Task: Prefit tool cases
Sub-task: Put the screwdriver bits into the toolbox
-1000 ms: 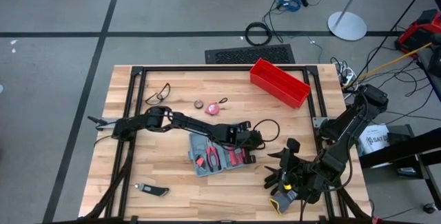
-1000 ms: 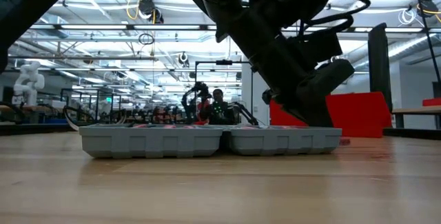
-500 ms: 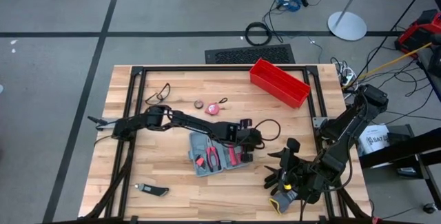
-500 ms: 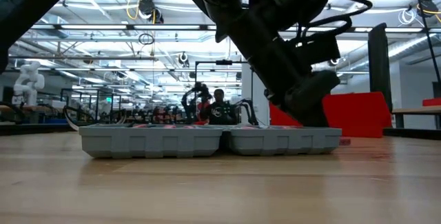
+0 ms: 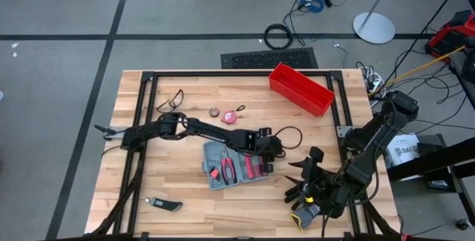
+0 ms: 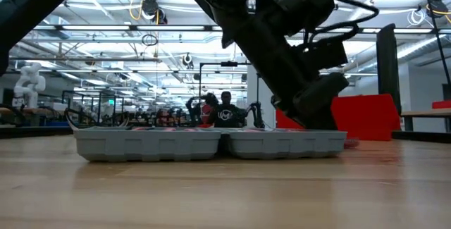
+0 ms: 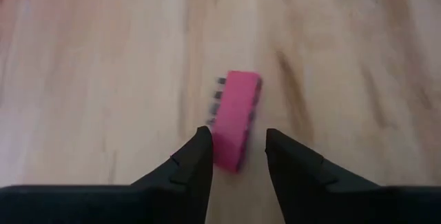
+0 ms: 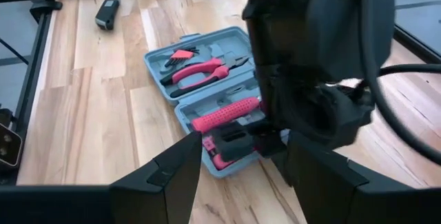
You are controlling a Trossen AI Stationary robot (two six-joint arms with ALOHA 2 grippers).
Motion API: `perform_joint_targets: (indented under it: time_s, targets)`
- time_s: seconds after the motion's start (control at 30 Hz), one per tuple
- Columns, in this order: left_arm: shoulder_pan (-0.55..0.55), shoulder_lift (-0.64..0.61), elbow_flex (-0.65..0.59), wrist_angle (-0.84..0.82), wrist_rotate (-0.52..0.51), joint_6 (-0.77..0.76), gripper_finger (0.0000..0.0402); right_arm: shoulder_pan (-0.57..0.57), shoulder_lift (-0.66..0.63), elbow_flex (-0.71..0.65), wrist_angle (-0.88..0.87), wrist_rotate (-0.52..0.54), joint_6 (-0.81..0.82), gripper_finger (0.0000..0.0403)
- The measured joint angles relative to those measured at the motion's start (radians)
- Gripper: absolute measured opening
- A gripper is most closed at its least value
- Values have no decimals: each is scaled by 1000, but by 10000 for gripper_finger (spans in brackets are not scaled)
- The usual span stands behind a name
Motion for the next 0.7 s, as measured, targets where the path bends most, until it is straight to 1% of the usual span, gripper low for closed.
perform_joint_targets:
  time_s: [0.13, 0.23, 0.3, 0.4, 0.5, 0.57, 0.7]
  targets:
    - [18, 25, 3, -2, 68, -20, 139, -7, 0, 0, 0, -2, -1, 200]
    - [22, 49, 3, -2, 77, -49, 131, -9, 0, 0, -4, -2, -3, 200]
    - [23, 55, 3, -4, 84, -55, 110, -9, 0, 0, -8, -2, -2, 200]
    - [27, 57, 3, -5, 81, -51, 54, -9, 0, 0, -11, -2, -1, 200]
    - [36, 51, 0, 9, 123, -51, 46, -9, 0, 0, -12, 0, 10, 200]
    - [39, 47, 0, 33, 142, -57, 21, -9, 0, -1, -27, 0, 48, 200]
    - [46, 23, -2, 64, 198, -74, 18, -8, -1, -64, -45, -8, 165, 200]
